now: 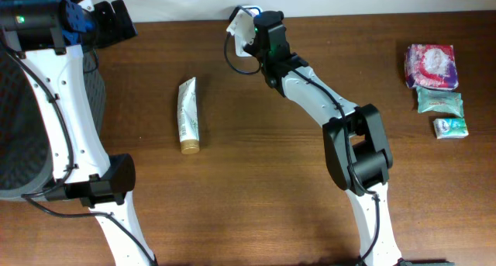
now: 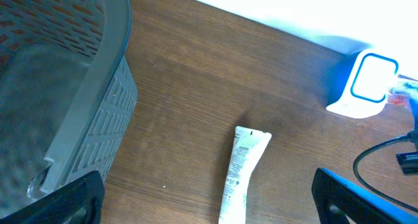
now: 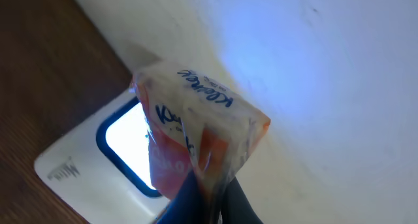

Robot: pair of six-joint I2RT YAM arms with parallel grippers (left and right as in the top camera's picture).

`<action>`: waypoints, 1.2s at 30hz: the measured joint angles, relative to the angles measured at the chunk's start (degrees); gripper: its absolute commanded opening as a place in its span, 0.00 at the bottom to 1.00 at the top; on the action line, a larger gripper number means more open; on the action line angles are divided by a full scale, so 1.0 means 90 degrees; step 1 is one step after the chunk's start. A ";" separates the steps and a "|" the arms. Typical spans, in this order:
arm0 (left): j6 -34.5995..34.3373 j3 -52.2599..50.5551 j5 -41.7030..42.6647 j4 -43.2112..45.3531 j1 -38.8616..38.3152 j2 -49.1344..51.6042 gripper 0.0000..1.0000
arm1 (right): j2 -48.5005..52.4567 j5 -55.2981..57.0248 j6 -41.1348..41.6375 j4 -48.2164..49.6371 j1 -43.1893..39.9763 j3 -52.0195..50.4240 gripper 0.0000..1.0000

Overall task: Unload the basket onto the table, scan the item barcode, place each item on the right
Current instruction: 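Carry the orange box right and place it beside the packs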

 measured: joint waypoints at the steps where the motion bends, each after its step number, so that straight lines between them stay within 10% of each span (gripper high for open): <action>1: 0.0000 0.0000 0.0000 0.0000 0.0000 0.0000 0.99 | 0.0000 0.0002 -0.0046 -0.0007 -0.0005 0.0000 0.04; 14: 0.0000 0.0000 0.0000 0.0000 0.0000 0.0000 0.99 | -0.0102 0.0816 0.1117 -0.0406 -0.0459 0.0000 0.04; 21: 0.0000 0.0000 0.0000 0.0002 0.0000 0.0000 0.99 | -0.1639 0.1044 0.5107 -0.5025 -0.3274 0.0175 0.04; 26: 0.0000 0.0000 0.0000 0.0000 0.0000 0.0000 0.99 | -0.1537 -0.0223 0.5542 -0.6737 -0.4342 0.0032 0.04; 28: 0.0000 0.0000 0.0000 0.0002 0.0000 0.0000 0.99 | -0.1530 -0.0602 0.5564 -0.6822 -0.4595 -0.0126 0.26; 29: 0.0000 0.0000 0.0000 0.0000 0.0000 0.0000 0.99 | -0.1530 -0.0699 0.5608 -0.6870 -0.4697 -0.0206 0.85; 30: 0.0000 0.0000 0.0000 0.0000 0.0000 0.0000 0.99 | -0.1520 -0.0758 0.5637 -0.6890 -0.4784 -0.0243 0.99; 36: 0.0000 0.0000 0.0000 0.0000 0.0000 0.0000 0.99 | -0.1518 -0.1571 0.5676 -0.7363 -0.4806 -0.0253 0.99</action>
